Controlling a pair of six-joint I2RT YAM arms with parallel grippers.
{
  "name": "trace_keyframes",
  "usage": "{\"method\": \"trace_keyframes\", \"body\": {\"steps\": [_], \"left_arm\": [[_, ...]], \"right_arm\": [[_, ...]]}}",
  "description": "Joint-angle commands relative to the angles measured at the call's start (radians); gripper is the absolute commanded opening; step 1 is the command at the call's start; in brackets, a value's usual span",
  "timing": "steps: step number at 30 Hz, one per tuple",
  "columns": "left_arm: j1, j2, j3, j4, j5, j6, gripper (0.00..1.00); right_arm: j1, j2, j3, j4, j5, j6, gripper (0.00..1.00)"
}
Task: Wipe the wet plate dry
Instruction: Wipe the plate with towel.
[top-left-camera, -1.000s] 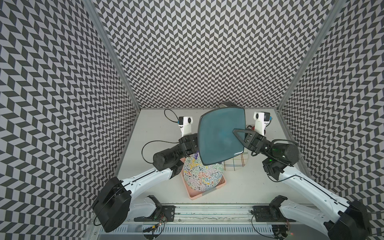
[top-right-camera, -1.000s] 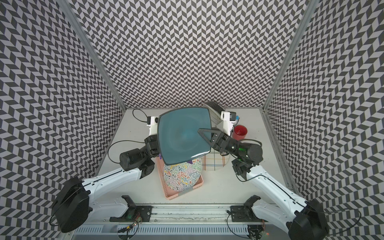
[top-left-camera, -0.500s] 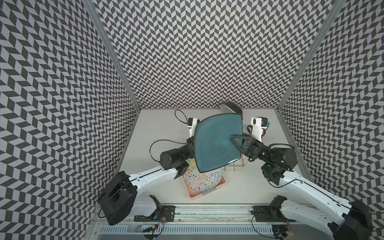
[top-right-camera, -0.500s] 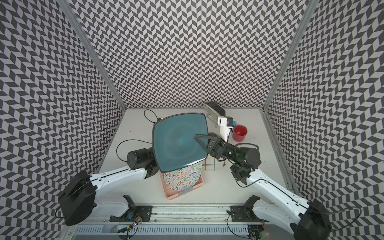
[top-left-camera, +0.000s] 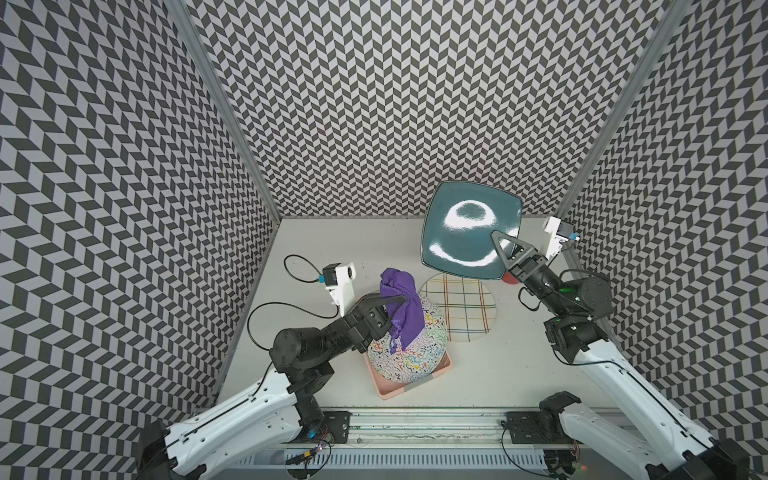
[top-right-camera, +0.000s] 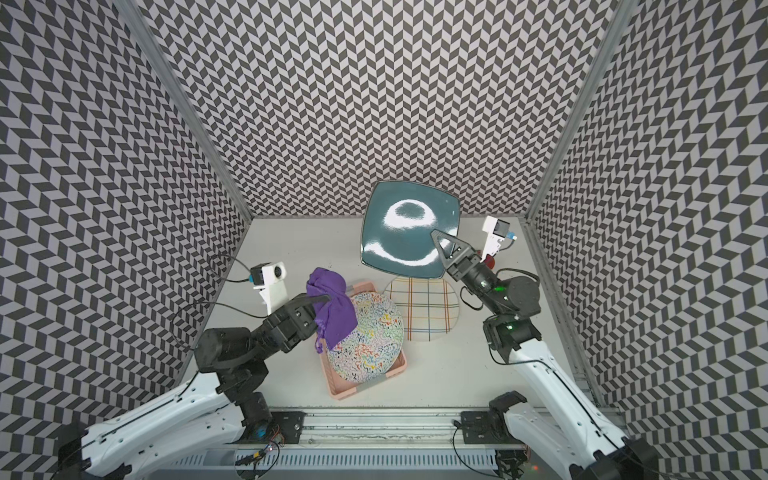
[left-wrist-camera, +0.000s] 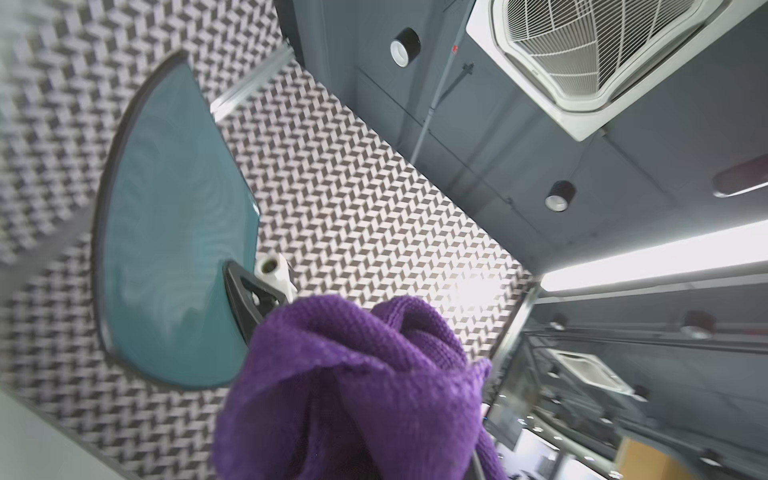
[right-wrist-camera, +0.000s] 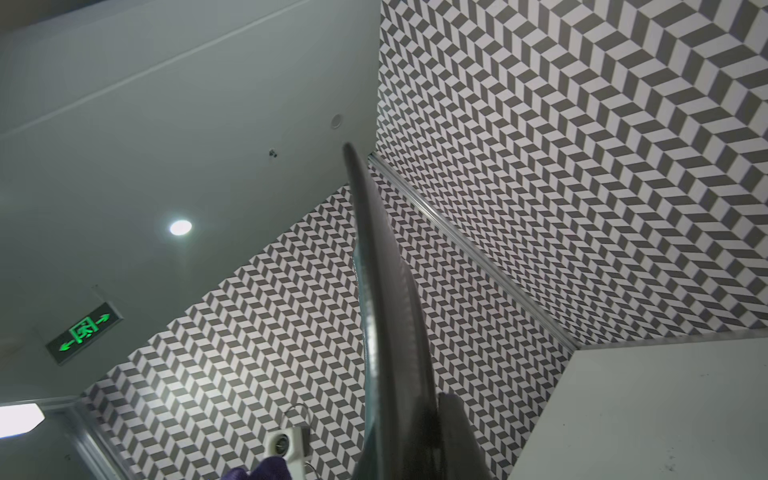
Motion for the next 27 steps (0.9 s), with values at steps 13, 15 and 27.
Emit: {"method": "trace_keyframes", "body": {"steps": [13,15,27], "left_arm": [[0.093,0.340,0.344,-0.646,-0.479,0.589,0.00],[0.056,0.384,0.363,-0.668,-0.437,0.671,0.00],[0.238,0.196,0.197,-0.559,-0.132,0.442,0.00]], "right_arm": [[0.195,-0.075,-0.218,0.356,-0.075,0.038,0.00],[0.213,-0.071,-0.227,0.412,-0.042,0.073,0.00],[-0.187,-0.098,-0.242,0.357,-0.104,0.282,0.00]]}}
